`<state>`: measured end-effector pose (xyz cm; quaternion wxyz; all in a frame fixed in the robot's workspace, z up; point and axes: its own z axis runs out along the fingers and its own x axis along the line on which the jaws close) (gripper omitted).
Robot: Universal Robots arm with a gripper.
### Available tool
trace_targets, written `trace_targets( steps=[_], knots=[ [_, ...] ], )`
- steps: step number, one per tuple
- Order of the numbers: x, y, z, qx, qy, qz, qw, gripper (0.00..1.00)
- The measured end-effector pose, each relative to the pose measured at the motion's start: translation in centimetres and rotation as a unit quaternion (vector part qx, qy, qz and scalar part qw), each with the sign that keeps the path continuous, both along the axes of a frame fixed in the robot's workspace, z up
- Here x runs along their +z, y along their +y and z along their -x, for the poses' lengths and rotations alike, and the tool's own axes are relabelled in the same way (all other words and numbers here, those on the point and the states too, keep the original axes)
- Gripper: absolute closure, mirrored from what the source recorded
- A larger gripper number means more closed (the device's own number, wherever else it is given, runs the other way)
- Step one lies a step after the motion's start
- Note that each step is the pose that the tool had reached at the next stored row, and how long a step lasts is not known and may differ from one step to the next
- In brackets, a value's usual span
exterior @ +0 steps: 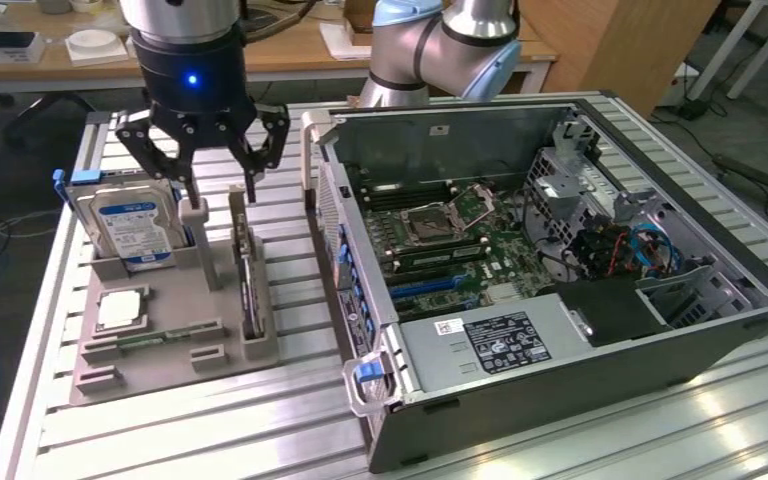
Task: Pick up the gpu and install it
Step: 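Pick up the gpu and move the gpu toward the slot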
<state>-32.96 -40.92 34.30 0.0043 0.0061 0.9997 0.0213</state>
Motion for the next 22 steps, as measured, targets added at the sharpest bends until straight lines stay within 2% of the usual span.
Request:
trace_targets(
  steps=[3,5,22],
  knots=[
    [-0.35,-0.49,0.0,0.000,0.0000,-0.0001,1.0000,0.41],
    [-0.62,-0.64,0.0,0.000,-0.0001,-0.0001,1.0000,0.41],
    [-2.59,-0.83,0.0,0.000,-0.0001,-0.0001,1.0000,0.41]
  ],
)
